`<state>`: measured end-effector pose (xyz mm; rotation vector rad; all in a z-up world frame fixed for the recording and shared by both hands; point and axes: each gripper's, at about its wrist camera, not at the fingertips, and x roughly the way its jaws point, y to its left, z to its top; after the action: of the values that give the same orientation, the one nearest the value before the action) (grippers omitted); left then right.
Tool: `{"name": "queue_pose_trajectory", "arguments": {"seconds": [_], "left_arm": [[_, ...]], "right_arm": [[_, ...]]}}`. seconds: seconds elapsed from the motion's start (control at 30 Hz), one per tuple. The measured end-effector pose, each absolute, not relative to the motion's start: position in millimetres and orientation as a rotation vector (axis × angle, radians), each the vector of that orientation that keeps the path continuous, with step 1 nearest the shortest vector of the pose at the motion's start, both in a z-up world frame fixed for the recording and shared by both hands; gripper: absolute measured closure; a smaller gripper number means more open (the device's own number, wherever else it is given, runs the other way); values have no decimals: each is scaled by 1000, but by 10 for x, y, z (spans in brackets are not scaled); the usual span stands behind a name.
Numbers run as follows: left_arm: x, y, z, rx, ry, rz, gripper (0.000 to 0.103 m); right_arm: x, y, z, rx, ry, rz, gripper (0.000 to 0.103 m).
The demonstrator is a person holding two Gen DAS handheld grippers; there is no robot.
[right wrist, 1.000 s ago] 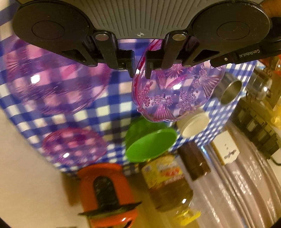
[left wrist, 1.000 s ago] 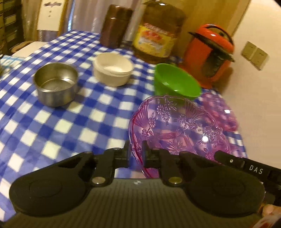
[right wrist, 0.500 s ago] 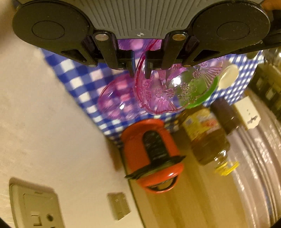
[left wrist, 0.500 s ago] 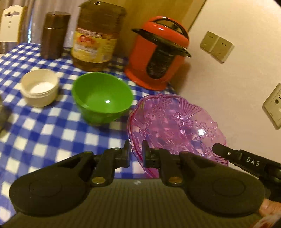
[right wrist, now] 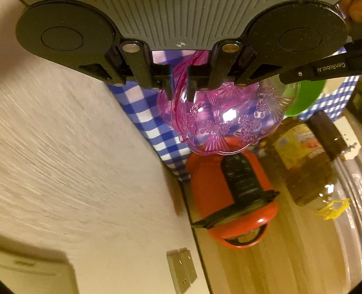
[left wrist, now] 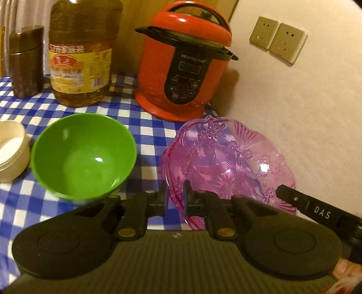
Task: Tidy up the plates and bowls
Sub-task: 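Lift the pink plate with both grippers toward the plate beside the rice cooker, then lower the plate onto the pink plate and open both grippers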
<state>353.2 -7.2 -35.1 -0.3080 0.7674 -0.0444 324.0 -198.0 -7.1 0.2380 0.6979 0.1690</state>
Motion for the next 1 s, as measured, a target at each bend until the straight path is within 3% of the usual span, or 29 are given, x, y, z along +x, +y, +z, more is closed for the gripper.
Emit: {"name": "queue_pose_trajectory", "arguments": {"seconds": [0.5, 1.0], "left_arm": [[4051, -218, -724, -240, 816, -14, 91], [4088, -295, -789, -185, 803, 3, 90]], "right_arm": [[3857, -1962, -558, 177, 800, 156, 91], [3927, -1896, -644, 118, 800, 149, 90]]}}
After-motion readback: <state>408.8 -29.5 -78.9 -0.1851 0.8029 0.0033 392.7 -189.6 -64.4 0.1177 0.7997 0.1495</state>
